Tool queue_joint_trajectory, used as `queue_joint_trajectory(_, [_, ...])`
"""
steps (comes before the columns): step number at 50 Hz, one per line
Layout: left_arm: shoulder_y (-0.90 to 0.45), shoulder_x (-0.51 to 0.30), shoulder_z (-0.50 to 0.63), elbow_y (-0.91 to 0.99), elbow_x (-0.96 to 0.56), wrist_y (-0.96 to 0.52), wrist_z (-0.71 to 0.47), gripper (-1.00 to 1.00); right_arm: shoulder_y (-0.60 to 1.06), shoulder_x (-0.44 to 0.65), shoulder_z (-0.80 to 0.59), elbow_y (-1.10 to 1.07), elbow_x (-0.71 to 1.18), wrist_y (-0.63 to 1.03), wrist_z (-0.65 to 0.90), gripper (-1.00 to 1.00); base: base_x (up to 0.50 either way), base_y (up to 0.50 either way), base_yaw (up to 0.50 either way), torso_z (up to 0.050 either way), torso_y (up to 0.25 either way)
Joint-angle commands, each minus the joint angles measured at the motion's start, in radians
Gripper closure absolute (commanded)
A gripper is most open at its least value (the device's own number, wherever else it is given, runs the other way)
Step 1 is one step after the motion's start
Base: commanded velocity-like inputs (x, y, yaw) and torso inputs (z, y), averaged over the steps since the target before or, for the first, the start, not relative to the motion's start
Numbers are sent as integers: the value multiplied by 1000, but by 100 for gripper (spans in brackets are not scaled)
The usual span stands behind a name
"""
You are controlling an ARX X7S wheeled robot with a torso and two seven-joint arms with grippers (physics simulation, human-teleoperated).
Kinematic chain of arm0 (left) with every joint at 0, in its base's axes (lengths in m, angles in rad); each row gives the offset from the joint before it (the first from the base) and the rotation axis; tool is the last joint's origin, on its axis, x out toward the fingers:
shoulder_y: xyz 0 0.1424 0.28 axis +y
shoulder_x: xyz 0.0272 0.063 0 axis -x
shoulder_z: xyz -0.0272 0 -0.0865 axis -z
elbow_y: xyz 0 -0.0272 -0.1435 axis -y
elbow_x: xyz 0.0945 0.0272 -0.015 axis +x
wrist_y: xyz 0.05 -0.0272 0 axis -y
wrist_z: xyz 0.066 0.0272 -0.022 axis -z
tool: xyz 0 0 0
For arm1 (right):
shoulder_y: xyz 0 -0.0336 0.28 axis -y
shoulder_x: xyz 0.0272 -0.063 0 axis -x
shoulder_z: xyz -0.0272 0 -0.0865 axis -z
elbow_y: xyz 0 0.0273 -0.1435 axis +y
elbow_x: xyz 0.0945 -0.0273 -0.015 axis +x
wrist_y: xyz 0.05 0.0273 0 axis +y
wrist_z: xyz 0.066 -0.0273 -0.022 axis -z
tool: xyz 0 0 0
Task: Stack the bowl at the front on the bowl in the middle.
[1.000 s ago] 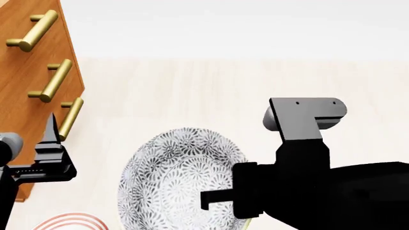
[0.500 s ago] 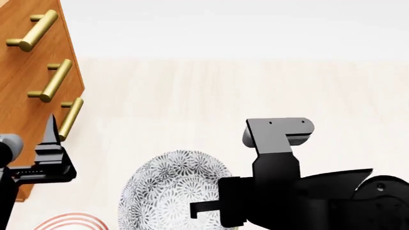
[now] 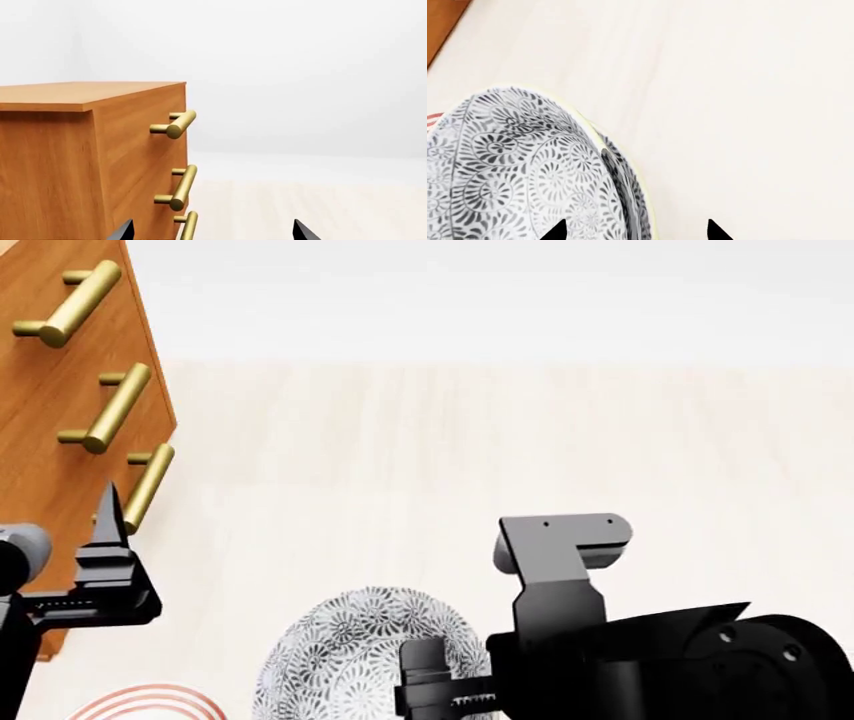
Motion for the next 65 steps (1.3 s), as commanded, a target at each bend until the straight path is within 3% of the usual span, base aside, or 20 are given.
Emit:
queue_joint_trajectory(1, [0, -2, 4, -6, -3, 5, -3, -100, 7, 3, -22, 13, -3, 0, -18, -100, 0, 0, 0, 0, 0])
queue_joint_trajectory(9, [-2, -5, 6, -8, -6, 6, -6, -100, 5, 9, -26, -10, -9, -21, -7, -100, 0, 0, 0, 0, 0])
queue_joint_trajectory(16, [-4, -7, 8, -13, -8, 10, -8, -100, -54, 68, -21, -303, -189, -243, 10, -100, 0, 0, 0, 0, 0])
queue_joint_trajectory(18, [-5, -7, 7, -12, -11, 10, -7, -100, -90, 91, -3, -424, -271, -374, -33, -100, 0, 0, 0, 0, 0])
queue_joint_trajectory(29, [5, -9, 13, -22, -11, 29, -6, -100, -146, 103, -20, -506, -380, -498, -66, -100, 0, 0, 0, 0, 0])
queue_joint_trajectory(36, [39, -12, 41, -25, 12, 109, 19, -100, -403, 111, -38, -661, -788, -992, -73, -100, 0, 0, 0, 0, 0])
queue_joint_trajectory(42, [48, -13, 39, -19, 4, 124, 24, -100, -507, 105, -73, -667, -1019, -1225, -53, -100, 0, 0, 0, 0, 0])
queue_joint_trajectory(50, [47, -19, 42, -16, 1, 111, 17, -100, -566, 116, -53, -731, -1100, -1349, -22, -100, 0, 0, 0, 0, 0])
queue_joint_trajectory(65, [42, -24, 47, -13, -5, 102, 9, -100, -554, 118, -52, -714, -1090, -1332, -23, -100, 0, 0, 0, 0, 0])
